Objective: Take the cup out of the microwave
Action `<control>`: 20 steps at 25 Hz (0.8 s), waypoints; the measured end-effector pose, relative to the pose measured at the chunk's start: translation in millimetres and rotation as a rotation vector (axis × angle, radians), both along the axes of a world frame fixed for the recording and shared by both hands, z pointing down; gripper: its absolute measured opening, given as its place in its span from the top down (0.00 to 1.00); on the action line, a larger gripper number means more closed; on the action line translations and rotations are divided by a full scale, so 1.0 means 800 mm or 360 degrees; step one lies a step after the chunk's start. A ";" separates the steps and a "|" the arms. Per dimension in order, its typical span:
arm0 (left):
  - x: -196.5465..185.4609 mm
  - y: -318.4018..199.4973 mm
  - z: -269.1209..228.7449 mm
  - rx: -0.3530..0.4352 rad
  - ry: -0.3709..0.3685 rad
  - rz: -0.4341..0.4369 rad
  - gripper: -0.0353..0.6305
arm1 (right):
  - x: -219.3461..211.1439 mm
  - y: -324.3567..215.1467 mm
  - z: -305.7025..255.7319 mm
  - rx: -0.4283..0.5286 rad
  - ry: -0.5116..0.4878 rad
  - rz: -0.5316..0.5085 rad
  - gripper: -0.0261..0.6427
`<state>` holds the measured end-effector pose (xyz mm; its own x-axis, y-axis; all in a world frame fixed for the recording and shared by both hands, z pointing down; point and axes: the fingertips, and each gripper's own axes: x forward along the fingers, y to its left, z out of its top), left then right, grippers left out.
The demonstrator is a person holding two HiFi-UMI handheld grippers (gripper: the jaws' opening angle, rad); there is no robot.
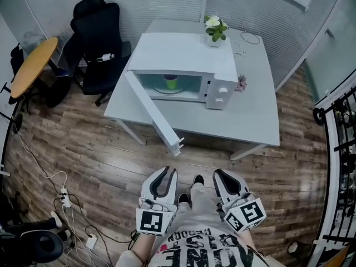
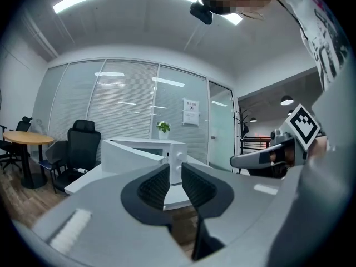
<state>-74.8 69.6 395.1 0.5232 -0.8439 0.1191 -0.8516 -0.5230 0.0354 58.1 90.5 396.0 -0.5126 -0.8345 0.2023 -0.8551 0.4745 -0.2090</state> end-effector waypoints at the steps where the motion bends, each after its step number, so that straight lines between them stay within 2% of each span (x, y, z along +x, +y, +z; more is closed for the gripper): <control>1: 0.003 -0.004 0.002 -0.0002 0.0003 0.0006 0.83 | 0.002 -0.004 0.002 -0.0006 0.0000 0.0001 0.91; 11: 0.046 -0.044 0.010 -0.0122 0.0040 0.0005 0.83 | 0.026 -0.078 0.006 -0.0014 -0.0039 -0.0079 0.91; 20: 0.094 -0.089 0.013 -0.0145 0.0013 -0.0019 0.83 | 0.041 -0.141 0.007 -0.0009 -0.0082 -0.0193 0.91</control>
<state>0.2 -1.3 405.4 0.5144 -0.8360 0.1911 -0.8573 -0.5071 0.0894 90.7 -22.2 402.0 -0.6192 -0.7648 0.1777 -0.7797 0.5723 -0.2539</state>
